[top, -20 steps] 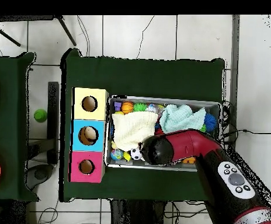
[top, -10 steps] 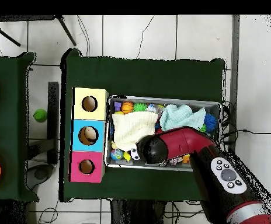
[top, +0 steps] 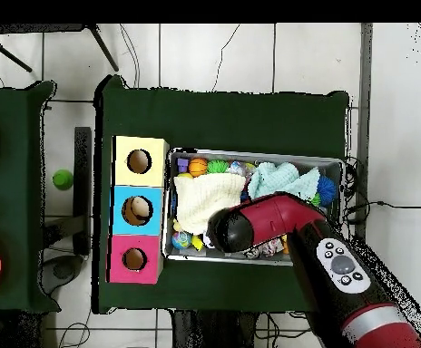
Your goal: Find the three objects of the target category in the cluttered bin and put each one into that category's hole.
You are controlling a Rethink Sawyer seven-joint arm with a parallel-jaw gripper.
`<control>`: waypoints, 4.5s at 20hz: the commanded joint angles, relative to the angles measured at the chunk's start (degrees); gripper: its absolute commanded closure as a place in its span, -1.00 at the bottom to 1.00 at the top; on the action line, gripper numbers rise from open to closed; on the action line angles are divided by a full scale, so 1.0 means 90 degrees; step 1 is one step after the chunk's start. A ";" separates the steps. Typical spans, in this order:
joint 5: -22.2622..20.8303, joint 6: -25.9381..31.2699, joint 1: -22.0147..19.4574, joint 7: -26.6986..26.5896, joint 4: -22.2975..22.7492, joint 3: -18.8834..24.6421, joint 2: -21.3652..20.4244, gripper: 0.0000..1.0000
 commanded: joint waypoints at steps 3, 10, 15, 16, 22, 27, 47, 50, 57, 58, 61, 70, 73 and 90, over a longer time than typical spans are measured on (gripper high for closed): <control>-0.0685 0.0008 0.0227 -0.0425 -0.0678 -0.0194 0.0411 -1.00; -0.0913 0.0140 0.0386 -0.0437 -0.0963 -0.0328 0.0740 -1.00; -0.0888 0.0637 0.0496 -0.0759 -0.1174 -0.0360 0.0782 -1.00; -0.0878 0.0666 0.0518 -0.0779 -0.1185 -0.0370 0.0786 -1.00; -0.0829 0.0761 0.0540 -0.0880 -0.1216 -0.0387 0.0778 -1.00; -0.0784 0.0722 0.0491 -0.0882 -0.1122 -0.0369 0.0717 -1.00; -0.0405 0.0574 0.0408 -0.0761 -0.0889 -0.0067 0.0542 1.00; -0.0067 0.0628 0.0115 -0.1019 -0.0527 0.0215 0.0136 1.00; 0.0443 0.1202 -0.0601 -0.2065 -0.0086 0.0805 -0.0674 1.00; 0.0459 0.1248 -0.0721 -0.2181 -0.0012 0.0862 -0.0772 1.00; 0.0488 0.1452 -0.0949 -0.2445 0.0073 0.1016 -0.1007 1.00; 0.0166 0.1876 -0.1354 -0.3056 0.0234 0.1162 -0.1422 1.00; 0.0107 0.1913 -0.1521 -0.3295 0.0180 0.1206 -0.1395 1.00; -0.0120 0.1777 -0.1669 -0.3617 0.0182 0.1241 -0.1239 1.00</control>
